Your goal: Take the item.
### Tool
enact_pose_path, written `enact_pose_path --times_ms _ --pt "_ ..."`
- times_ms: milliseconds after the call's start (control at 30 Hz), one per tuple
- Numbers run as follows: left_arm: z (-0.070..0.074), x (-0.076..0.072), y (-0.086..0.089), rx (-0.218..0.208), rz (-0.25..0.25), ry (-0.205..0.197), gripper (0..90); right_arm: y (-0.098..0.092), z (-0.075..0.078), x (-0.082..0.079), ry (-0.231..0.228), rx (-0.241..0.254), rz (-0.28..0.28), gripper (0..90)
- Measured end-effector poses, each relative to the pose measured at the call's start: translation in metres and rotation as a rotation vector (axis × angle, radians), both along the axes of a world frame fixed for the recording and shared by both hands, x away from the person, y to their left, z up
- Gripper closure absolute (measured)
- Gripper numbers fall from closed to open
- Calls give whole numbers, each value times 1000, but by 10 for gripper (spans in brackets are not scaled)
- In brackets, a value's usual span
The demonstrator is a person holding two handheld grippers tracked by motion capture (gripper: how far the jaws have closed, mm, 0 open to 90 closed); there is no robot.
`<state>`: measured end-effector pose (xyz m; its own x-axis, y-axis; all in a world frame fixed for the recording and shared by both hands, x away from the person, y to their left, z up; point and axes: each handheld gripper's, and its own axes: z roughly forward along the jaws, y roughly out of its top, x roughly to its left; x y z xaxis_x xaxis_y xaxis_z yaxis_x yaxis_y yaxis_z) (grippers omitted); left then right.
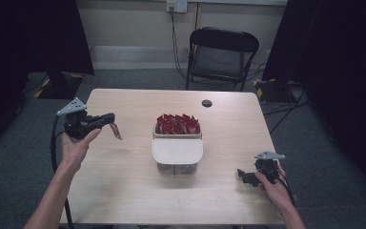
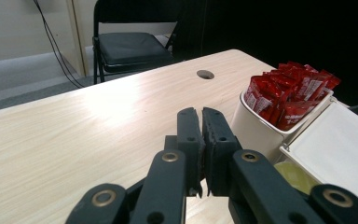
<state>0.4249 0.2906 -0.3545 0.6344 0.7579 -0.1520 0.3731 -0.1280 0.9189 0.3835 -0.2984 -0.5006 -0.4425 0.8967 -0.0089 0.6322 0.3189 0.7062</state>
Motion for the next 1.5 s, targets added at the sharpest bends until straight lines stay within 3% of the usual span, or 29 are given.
enact_pose_path --times_ms 167,567,800,967,1133,1333,1500 --pt "-2 3 -7 7 -11 5 865 0 0 0 0 0 0 0" --pt "-33 13 -15 32 -31 46 864 0 0 0 0 0 0 0" --pt "-41 17 -21 -12 -51 81 864 0 0 0 0 0 0 0" --pt "-44 18 -26 27 -50 78 863 0 0 0 0 0 -1 0" --pt "-44 17 -24 32 -48 78 863 0 0 0 0 0 -2 0" --pt "-43 11 -18 83 -61 82 860 0 0 -1 -1 1 -3 0" --pt "-48 4 -6 49 -52 89 860 0 0 -1 0 1 -2 0"
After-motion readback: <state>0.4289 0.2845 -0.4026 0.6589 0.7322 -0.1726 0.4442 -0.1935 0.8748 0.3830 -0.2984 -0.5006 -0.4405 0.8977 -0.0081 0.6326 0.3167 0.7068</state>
